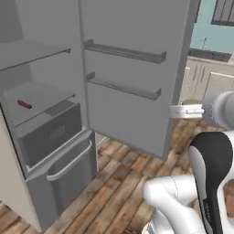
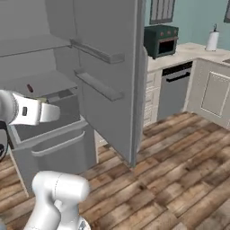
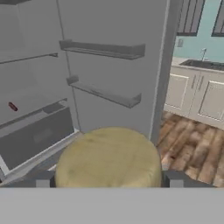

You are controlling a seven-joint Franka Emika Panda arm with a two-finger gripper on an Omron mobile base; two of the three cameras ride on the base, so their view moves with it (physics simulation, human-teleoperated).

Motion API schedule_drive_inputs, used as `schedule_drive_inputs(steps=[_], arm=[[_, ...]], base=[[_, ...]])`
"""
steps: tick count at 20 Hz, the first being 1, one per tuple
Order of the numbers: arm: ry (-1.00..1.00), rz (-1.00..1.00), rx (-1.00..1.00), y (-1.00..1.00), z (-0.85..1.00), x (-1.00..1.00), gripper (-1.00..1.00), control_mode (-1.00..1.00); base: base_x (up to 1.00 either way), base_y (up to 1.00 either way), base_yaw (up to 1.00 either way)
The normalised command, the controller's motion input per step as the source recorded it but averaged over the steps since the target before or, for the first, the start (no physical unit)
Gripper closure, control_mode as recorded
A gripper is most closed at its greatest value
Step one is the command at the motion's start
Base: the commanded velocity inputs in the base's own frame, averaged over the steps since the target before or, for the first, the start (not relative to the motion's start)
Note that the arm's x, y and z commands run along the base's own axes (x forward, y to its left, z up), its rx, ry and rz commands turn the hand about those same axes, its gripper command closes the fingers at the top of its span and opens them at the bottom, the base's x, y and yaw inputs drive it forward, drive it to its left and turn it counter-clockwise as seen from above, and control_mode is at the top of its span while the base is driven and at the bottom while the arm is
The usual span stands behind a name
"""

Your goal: Retrieve the sausage and cheese from the fridge and place them on the cutting board on the counter.

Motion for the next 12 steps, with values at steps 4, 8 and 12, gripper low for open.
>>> schedule_drive_inputs(steps=[4, 8, 12], arm=[[0.00, 0.00, 0.00, 0.00, 0.00, 0.00, 1.00, 1.00], [0.00, 0.00, 0.00, 0.00, 0.00, 0.00, 1.00, 1.00], [0.00, 0.00, 0.00, 0.00, 0.00, 0.00, 1.00, 1.00]], base=[[-0.58, 0.00, -0.80], [-0.40, -0.22, -0.77], [-0.35, -0.43, -0.71]])
